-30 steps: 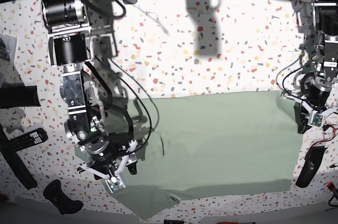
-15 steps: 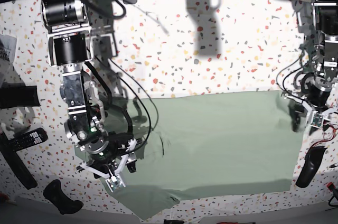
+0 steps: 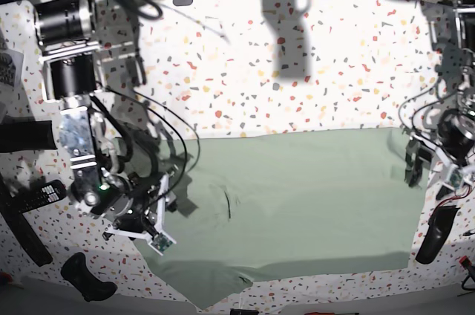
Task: Fold the T-shirt properly
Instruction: 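Drag the held shirt edge with the right gripper to flatten it, then grasp the shirt's shoulder corners with both grippers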
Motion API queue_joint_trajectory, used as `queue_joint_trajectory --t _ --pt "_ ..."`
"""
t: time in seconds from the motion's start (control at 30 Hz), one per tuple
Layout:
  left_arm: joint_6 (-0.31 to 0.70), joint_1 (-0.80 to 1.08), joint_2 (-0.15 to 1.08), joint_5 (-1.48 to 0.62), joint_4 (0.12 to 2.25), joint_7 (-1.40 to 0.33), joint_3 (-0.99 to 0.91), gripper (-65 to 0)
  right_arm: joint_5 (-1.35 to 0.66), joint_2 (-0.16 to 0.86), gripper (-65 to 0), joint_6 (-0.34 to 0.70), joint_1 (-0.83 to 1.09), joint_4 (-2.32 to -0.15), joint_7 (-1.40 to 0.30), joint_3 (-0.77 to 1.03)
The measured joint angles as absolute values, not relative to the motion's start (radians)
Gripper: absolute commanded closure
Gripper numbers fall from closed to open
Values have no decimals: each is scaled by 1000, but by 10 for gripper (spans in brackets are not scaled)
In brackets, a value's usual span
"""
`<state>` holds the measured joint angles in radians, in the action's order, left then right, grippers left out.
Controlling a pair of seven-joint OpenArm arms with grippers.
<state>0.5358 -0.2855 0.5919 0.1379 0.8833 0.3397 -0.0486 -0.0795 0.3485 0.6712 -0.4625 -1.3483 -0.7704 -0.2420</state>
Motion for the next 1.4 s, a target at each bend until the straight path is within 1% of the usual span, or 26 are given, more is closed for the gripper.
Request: queue_joint_trajectory --t 0.07,0.1,0.17,0.23,0.33,0.5,0.6,0.63,0.7,0.73,0.77,0.83,0.87,0.97,1.03,1.07,1.13,1.23,1.4 --pt "577 -270 624 146 958 343 -49 -391 -193 385 -276 699 -459 -1413 -865 -279" --pt "585 -256 641 142 997 343 -48 -391 -244 404 -276 699 -459 -1446 -918 -303" --pt "640 -229 667 146 1058 329 -49 -391 -310 442 -275 701 -462 -1493 -1007 -356" --pt "712 -207 688 151 1119 244 -48 -391 -333 474 -275 700 -463 -1507 -1047 -410" --pt "706 -175 687 161 1190 107 -47 -391 -323 509 -275 700 -451 -1506 -1060 -491" --pt "702 -73 691 247 1265 107 -35 -391 -253 556 -248 700 -412 -1507 -1060 -617" --pt "704 -4 698 395 1283 130 28 -391 -202 592 -248 700 -400 -1506 -1057 -693" --pt "662 17 698 448 1284 137 59 -391 -181 604 -248 700 -399 -1506 -1057 -712" --pt "447 51 691 516 1287 159 125 -391 -130 622 -248 700 -401 -1506 -1042 -733" --pt "366 52 689 548 1288 148 147 -391 -131 631 -248 700 -402 -1506 -1035 -734" --pt "336 46 691 561 1290 121 171 -391 -131 639 -248 700 -403 -1506 -1021 -734" --pt "336 35 699 573 1293 98 210 -391 -133 649 -248 700 -404 -1491 -1006 -734" --pt "334 36 700 574 1293 86 228 -391 -129 649 -248 700 -404 -1472 -975 -734" --pt "314 39 699 574 1292 77 256 -390 -23 645 -248 702 -402 -1417 -838 -736" --pt "255 39 698 574 1292 64 256 -384 63 645 -248 704 -402 -1393 -754 -736" --pt "235 38 696 573 1293 51 257 -375 107 646 -248 704 -402 -1385 -723 -736" --pt "229 28 693 573 1293 -3 261 -344 163 646 -248 704 -402 -1372 -653 -736" --pt "231 10 693 574 1292 -36 261 -303 183 645 -248 704 -402 -1372 -588 -736" --pt "236 11 693 574 1291 -23 261 -248 183 645 -248 704 -402 -1371 -580 -736"
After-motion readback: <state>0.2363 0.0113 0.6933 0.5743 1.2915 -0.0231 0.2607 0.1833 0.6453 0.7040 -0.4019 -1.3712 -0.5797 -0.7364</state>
